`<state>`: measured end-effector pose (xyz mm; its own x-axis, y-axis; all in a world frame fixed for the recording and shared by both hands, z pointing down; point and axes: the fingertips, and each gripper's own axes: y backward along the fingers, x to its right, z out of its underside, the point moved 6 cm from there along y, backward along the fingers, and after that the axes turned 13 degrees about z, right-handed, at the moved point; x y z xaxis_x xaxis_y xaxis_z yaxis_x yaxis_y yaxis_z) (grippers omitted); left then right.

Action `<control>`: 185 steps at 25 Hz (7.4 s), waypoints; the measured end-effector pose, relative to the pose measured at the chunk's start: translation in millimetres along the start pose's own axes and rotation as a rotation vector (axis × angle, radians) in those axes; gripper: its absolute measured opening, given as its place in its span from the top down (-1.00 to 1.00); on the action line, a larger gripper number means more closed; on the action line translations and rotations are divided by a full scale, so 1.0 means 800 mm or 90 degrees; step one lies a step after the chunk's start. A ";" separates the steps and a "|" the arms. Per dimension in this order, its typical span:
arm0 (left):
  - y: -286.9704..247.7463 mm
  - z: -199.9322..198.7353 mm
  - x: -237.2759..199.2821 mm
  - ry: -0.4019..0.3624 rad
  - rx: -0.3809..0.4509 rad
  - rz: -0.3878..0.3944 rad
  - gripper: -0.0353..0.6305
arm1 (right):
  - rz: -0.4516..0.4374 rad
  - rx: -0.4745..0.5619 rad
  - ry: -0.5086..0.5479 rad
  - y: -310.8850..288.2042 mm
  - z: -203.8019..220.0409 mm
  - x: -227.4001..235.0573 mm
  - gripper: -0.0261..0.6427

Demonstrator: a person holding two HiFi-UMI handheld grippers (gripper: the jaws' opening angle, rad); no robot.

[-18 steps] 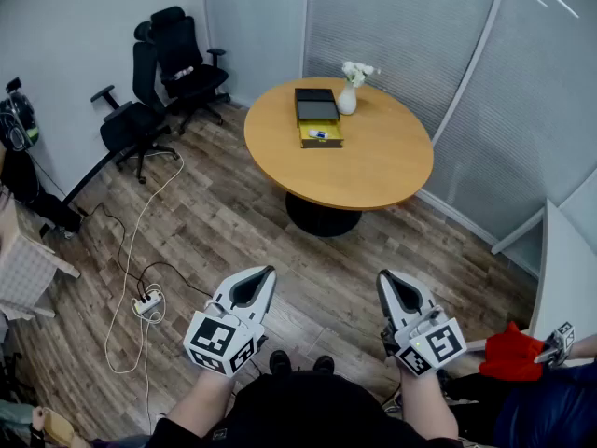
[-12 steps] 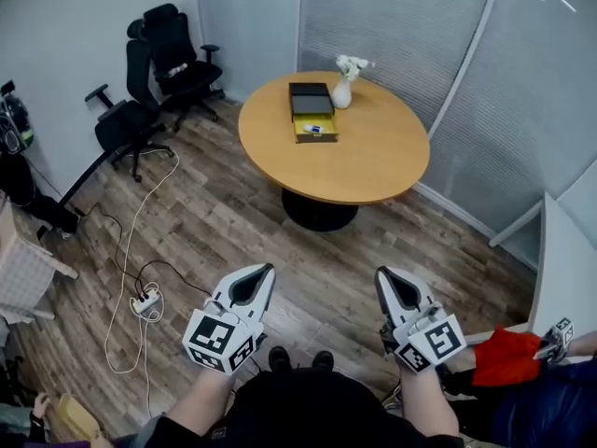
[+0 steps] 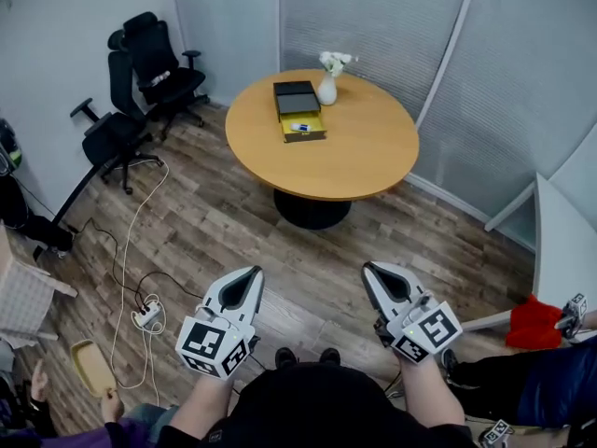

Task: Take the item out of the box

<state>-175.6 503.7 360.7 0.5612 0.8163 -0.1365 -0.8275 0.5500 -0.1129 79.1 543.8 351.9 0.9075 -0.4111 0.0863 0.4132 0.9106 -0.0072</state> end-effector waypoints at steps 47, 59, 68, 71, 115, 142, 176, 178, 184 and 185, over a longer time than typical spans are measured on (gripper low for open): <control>-0.282 -0.041 -0.131 0.007 -0.031 -0.072 0.86 | -0.121 -0.029 -0.086 -0.216 0.008 0.260 0.81; -0.332 -0.059 -0.141 -0.011 -0.012 -0.089 0.86 | -0.131 -0.033 -0.084 -0.228 0.008 0.316 0.81; -0.368 -0.054 -0.222 0.003 -0.004 -0.087 0.86 | -0.129 -0.080 -0.072 -0.298 0.026 0.335 0.81; -0.386 -0.054 -0.265 0.008 -0.004 -0.082 0.86 | -0.118 -0.093 -0.069 -0.338 0.031 0.348 0.81; -0.541 -0.056 -0.557 0.088 -0.072 -0.064 0.86 | -0.150 -0.290 -0.023 -0.735 0.101 0.456 0.80; -0.511 0.019 -0.617 0.181 -0.107 -0.138 0.86 | -0.294 -0.576 0.267 -0.894 0.317 0.442 0.36; -0.466 -0.040 -0.554 0.118 -0.042 -0.151 0.86 | -0.209 -0.510 0.291 -0.853 0.238 0.434 0.50; -0.469 -0.047 -0.548 0.108 -0.038 -0.146 0.86 | -0.203 -0.491 0.278 -0.840 0.222 0.434 0.50; -0.480 -0.068 -0.531 0.081 -0.032 -0.125 0.86 | -0.190 -0.432 0.230 -0.809 0.177 0.429 0.50; -0.483 -0.071 -0.529 0.078 -0.031 -0.122 0.86 | -0.189 -0.423 0.225 -0.804 0.170 0.429 0.50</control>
<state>-92.7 -64.4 406.4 0.7087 0.6684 -0.2255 -0.7051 0.6818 -0.1950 114.3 -177.4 521.4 0.6772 -0.7222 -0.1409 0.4989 0.5914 -0.6336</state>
